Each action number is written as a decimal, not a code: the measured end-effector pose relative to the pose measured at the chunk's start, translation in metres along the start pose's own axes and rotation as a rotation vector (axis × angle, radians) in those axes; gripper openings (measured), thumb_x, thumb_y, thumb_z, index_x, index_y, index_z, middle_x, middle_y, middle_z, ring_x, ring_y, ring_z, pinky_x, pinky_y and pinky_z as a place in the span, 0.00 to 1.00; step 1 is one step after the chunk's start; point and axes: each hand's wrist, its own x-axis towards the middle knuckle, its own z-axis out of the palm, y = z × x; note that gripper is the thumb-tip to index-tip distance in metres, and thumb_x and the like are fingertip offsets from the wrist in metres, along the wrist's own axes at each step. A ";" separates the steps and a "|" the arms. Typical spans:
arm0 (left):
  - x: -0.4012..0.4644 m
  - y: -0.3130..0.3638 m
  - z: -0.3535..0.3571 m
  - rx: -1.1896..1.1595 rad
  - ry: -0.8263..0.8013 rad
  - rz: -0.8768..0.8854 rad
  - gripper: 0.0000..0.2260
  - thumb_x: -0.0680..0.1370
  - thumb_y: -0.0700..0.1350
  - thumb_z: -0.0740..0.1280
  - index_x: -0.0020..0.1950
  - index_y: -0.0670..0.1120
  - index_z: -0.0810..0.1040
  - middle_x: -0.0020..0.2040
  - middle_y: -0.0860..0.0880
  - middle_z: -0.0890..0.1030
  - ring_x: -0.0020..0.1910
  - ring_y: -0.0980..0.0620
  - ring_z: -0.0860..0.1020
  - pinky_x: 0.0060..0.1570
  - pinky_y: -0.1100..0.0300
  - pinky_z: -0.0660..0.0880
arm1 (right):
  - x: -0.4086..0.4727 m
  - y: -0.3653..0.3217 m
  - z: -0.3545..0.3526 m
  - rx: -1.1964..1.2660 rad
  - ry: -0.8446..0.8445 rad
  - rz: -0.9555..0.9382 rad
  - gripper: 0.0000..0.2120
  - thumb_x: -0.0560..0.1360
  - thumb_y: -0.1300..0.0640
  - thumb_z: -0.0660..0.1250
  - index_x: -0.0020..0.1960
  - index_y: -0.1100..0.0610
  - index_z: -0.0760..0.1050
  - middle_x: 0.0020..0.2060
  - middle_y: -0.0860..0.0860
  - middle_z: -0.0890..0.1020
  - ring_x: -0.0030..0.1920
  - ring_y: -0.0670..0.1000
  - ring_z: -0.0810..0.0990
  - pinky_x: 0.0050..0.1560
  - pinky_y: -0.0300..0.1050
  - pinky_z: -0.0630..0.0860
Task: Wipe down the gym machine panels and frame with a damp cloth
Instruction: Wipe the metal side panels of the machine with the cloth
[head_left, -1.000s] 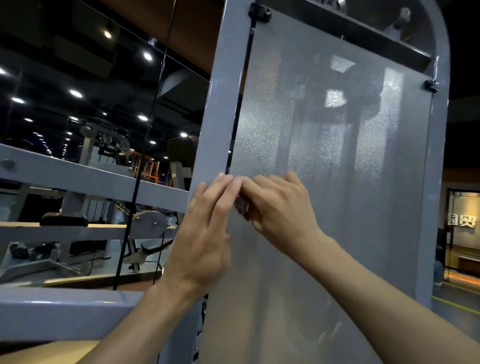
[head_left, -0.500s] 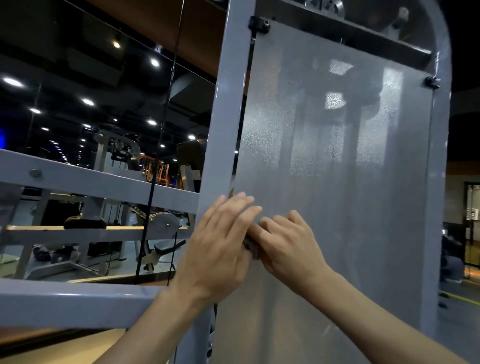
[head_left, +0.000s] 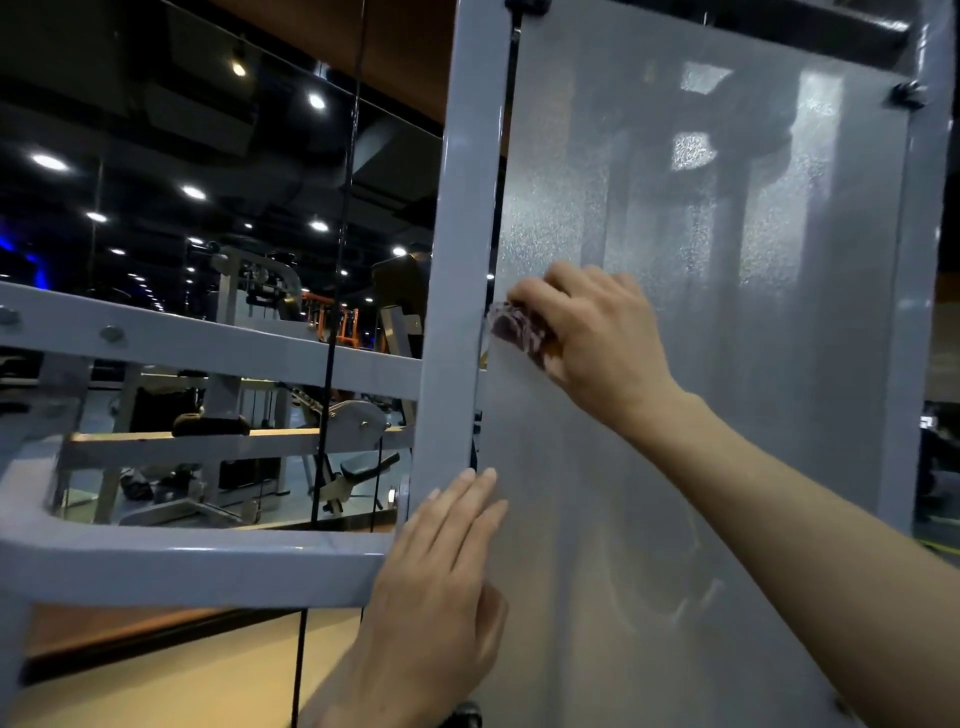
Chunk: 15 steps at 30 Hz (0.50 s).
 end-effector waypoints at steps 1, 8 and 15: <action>-0.002 0.000 0.001 0.006 -0.007 0.001 0.30 0.71 0.46 0.58 0.74 0.46 0.75 0.81 0.49 0.66 0.81 0.49 0.62 0.79 0.53 0.56 | -0.006 -0.004 0.001 0.014 -0.005 -0.011 0.10 0.74 0.55 0.75 0.53 0.51 0.79 0.44 0.51 0.77 0.40 0.57 0.75 0.40 0.52 0.69; -0.006 -0.001 0.008 -0.041 0.049 0.011 0.28 0.70 0.43 0.59 0.70 0.45 0.78 0.82 0.48 0.65 0.82 0.49 0.60 0.80 0.52 0.55 | -0.059 -0.021 0.003 0.007 -0.097 -0.346 0.02 0.78 0.54 0.68 0.47 0.51 0.79 0.40 0.52 0.76 0.36 0.56 0.73 0.38 0.50 0.64; -0.008 0.003 0.014 -0.071 0.069 -0.006 0.29 0.69 0.42 0.59 0.71 0.48 0.77 0.83 0.50 0.62 0.83 0.50 0.59 0.81 0.53 0.53 | -0.017 -0.011 0.002 0.036 0.015 -0.124 0.06 0.75 0.56 0.73 0.51 0.52 0.80 0.41 0.53 0.75 0.36 0.58 0.75 0.37 0.49 0.63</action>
